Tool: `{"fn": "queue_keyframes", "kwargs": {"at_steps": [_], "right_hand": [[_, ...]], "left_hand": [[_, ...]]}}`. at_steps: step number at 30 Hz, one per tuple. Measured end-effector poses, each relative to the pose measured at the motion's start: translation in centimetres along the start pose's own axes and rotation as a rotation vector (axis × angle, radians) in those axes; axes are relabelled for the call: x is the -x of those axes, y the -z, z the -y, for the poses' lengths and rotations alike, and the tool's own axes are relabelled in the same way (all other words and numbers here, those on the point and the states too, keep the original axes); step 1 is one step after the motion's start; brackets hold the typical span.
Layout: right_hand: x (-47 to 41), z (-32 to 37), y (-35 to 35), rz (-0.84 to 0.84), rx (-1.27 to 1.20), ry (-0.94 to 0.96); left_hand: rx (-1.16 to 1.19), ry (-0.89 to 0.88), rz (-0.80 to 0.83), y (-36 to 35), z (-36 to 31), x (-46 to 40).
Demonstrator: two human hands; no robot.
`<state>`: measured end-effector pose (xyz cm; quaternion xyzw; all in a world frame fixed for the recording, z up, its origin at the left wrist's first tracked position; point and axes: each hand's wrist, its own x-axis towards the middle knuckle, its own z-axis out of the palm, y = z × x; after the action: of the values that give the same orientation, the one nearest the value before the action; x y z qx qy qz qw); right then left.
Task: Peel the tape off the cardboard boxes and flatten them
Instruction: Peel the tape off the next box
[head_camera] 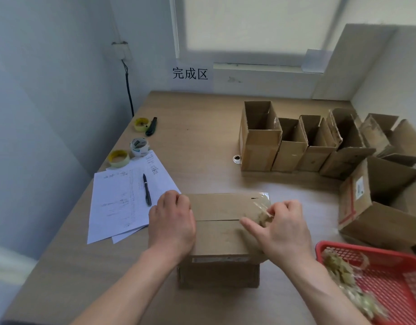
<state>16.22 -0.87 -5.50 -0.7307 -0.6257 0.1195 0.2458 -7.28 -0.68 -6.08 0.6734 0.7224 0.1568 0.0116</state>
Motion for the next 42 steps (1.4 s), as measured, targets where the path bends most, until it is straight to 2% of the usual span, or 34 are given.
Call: {"fn": "queue_keyframes", "kwargs": {"at_steps": [2, 5, 9, 11, 13, 14, 15, 17, 22, 24, 27, 30, 36, 38, 40, 42], "right_hand": [[0.3, -0.1, -0.6, -0.046, 0.056, 0.032], [0.4, -0.3, -1.1, -0.163, -0.008, 0.098], [0.0, -1.7, -1.3, -0.283, -0.060, 0.187], [-0.5, -3.1, -1.6, -0.246, -0.343, -0.024], [-0.9, -3.9, -1.8, -0.122, -0.834, -0.415], [-0.9, -4.3, -1.9, -0.077, -0.987, -0.561], [-0.9, -4.6, -2.1, -0.057, -1.025, -0.627], [-0.5, -4.5, -2.1, -0.057, -0.917, -0.596], [1.7, -2.9, -1.0, -0.088, -0.563, -0.276], [2.2, -2.4, -0.8, -0.101, -0.558, -0.207], [2.5, -2.1, -1.1, -0.029, -0.660, -0.225], [2.5, -2.0, -1.7, 0.027, -0.518, -0.268], [3.3, -2.7, -2.2, -0.103, -0.395, -0.126], [3.4, -3.1, -2.9, -0.038, -0.349, -0.150], [3.6, -3.6, -3.8, 0.056, -0.374, -0.253], [3.8, -4.1, -4.5, 0.048, -0.432, -0.311]], "left_hand": [[0.049, -0.028, 0.029, -0.1, -0.8, -0.4], [0.108, -0.032, 0.095, -0.5, -1.9, -0.7], [0.117, -0.036, 0.090, -0.6, -1.9, -0.6], [0.120, -0.034, 0.084, -0.8, -1.7, -0.5], [0.123, -0.037, 0.074, -1.0, -1.7, -0.2], [0.122, -0.044, 0.064, -1.1, -1.7, -0.1], [0.120, -0.053, 0.055, -1.2, -1.8, 0.1], [0.112, -0.058, 0.040, -1.4, -1.7, 0.4], [0.104, -0.067, 0.026, -1.8, -1.8, 0.7], [0.101, -0.062, 0.036, -1.8, -1.8, 0.7], [0.112, -0.058, 0.051, -1.7, -1.8, 1.0], [0.126, -0.038, 0.066, -1.5, -2.0, 1.6], [0.154, -0.006, 0.037, -1.1, -1.5, 2.9], [0.100, 0.030, 0.141, -1.8, -0.8, 3.5], [0.005, 0.032, 0.272, -2.8, -0.3, 4.2], [-0.027, 0.012, 0.298, -3.4, -0.1, 4.3]]}}
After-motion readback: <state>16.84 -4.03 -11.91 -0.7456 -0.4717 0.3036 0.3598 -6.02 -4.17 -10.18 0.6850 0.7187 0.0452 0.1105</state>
